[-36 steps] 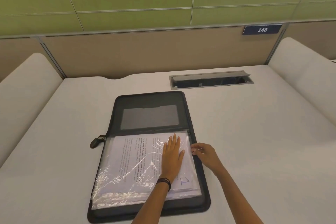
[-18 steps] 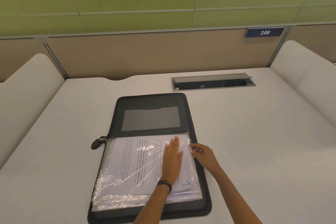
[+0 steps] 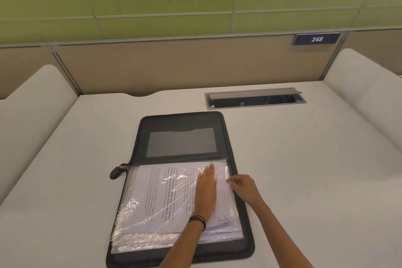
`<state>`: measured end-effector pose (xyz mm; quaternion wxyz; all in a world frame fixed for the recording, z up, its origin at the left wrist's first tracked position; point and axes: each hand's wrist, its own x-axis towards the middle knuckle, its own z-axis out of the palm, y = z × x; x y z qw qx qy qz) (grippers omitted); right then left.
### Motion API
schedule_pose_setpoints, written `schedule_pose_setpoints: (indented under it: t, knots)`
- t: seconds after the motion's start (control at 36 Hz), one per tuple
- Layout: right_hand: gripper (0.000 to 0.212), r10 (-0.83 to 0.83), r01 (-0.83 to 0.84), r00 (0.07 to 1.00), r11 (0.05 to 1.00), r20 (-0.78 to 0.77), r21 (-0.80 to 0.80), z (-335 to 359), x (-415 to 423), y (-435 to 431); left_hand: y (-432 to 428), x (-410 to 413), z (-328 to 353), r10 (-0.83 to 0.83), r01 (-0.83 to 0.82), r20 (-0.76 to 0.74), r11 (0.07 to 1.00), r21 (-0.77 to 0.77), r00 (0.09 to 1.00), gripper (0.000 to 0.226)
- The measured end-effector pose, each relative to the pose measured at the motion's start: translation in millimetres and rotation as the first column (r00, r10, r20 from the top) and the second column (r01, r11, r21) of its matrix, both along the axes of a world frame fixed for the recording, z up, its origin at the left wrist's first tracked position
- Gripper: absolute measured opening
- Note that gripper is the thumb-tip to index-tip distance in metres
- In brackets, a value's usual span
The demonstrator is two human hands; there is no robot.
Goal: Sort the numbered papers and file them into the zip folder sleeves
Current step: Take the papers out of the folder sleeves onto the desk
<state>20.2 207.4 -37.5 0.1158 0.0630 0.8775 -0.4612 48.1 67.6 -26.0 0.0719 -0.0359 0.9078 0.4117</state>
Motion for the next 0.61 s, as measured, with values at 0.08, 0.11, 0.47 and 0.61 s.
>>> schedule_pose_setpoints:
  t: [0.08, 0.11, 0.47, 0.61]
  knots:
    - [0.018, 0.012, -0.013, 0.999, 1.000, 0.034, 0.025, 2, 0, -2, -1, 0, 0, -0.006, 0.006, -0.003, 1.000, -0.003, 1.000, 0.129]
    - [0.019, 0.016, -0.018, 0.999, 0.999, 0.046, 0.036, 2, 0, -2, -1, 0, -1, -0.006, 0.006, -0.003, 1.000, -0.008, 1.000, 0.129]
    - [0.021, -0.011, 0.005, 0.999, 0.991, 0.039, 0.134, 1, 8, -9, -5, -8, -25, -0.121, 0.104, -0.152, 0.987, -0.120, 0.981, 0.080]
    - [0.023, -0.031, 0.023, 0.999, 0.986, 0.044, 0.166, 4, 10, -12, -2, -8, -34, -0.130, 0.093, -0.224, 0.982, -0.165, 0.966, 0.058]
